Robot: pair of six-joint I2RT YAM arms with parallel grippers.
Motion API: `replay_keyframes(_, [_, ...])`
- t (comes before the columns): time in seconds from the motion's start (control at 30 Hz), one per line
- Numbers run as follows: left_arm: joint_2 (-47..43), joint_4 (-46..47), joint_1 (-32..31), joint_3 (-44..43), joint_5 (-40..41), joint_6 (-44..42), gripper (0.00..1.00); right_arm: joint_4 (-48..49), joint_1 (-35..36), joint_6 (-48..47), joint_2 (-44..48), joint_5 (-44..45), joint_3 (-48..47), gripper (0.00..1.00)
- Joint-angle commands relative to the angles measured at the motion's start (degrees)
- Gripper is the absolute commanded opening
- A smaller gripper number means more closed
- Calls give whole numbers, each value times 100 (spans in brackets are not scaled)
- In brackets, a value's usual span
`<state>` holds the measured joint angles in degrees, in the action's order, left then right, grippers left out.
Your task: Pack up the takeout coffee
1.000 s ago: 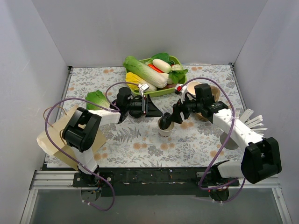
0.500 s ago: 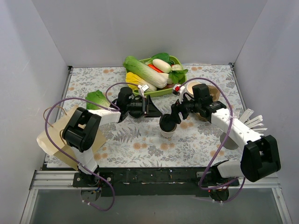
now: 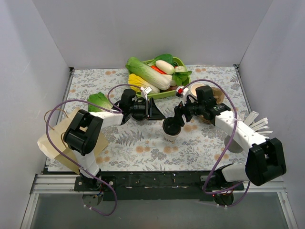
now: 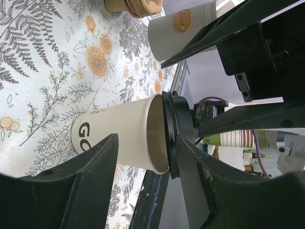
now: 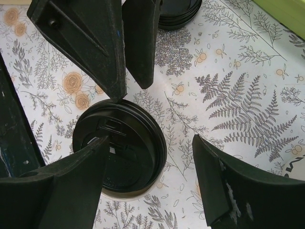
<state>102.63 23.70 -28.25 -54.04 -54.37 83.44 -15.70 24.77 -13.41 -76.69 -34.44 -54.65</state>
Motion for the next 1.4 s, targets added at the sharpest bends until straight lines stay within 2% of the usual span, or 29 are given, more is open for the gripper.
replay_keyframes(0.0, [-173, 55, -5, -45, -4, -65, 51, 67, 27, 5, -57, -2, -274, 77])
replay_keyframes(0.8, [205, 152, -58, -10, -74, -56, 50, -29, 27, -4, -48, 86, -300, 76])
replay_keyframes(1.37, [345, -252, -75, -36, -82, -328, 49, -91, 27, -39, -48, 121, -204, 76])
